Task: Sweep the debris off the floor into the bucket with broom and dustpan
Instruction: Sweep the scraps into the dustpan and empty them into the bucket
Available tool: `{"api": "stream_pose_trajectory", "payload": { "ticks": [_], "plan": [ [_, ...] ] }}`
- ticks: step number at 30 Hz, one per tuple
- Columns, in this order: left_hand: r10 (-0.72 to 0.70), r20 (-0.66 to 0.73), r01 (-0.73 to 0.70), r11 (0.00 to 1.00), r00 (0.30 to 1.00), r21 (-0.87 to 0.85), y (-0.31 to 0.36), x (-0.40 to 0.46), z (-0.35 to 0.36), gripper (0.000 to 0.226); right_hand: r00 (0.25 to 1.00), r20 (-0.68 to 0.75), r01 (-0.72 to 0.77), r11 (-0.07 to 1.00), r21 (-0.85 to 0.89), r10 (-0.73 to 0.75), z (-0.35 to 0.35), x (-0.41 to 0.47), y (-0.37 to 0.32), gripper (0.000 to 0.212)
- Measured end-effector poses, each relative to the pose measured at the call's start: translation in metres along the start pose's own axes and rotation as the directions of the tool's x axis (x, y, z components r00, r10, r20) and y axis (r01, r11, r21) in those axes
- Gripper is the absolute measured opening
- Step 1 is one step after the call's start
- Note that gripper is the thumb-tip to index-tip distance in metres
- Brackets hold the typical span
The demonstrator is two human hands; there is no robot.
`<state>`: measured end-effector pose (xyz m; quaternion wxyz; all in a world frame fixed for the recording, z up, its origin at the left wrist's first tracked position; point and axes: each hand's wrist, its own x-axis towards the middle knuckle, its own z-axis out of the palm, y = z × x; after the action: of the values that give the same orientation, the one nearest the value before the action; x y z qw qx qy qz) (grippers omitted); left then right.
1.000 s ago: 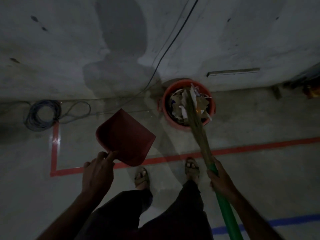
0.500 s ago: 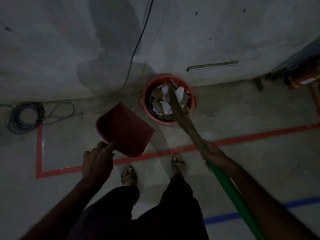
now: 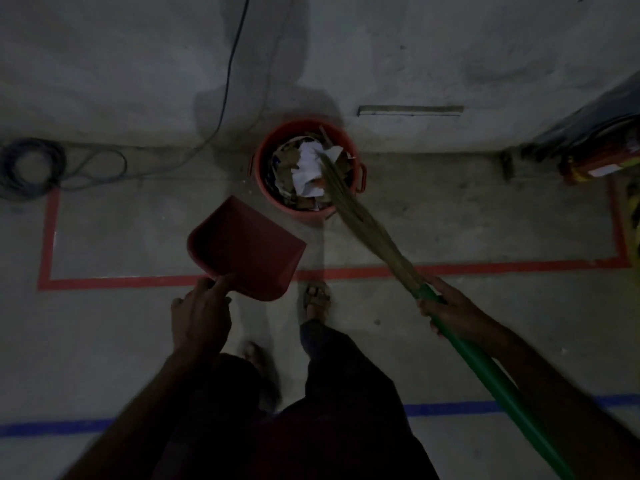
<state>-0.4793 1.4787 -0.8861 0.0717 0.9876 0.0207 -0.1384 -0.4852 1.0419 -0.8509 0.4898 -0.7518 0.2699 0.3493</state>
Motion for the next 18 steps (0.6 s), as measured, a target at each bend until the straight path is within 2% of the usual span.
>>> {"api": "stream_pose_trajectory", "payload": {
  "ticks": [10,18],
  "plan": [
    [-0.065,-0.057,0.062,0.997,0.996,-0.051,0.027,-0.109,0.040,0.048,0.994,-0.078,0.078,0.996,0.037,-0.075,-0.015,-0.074,0.102,0.057],
    [-0.170,-0.139,0.159,0.983,0.976,-0.086,0.032,-0.236,0.052,0.047,0.984,-0.149,0.090,0.992,-0.090,-0.103,-0.031,-0.149,0.169,0.061]
  ]
}}
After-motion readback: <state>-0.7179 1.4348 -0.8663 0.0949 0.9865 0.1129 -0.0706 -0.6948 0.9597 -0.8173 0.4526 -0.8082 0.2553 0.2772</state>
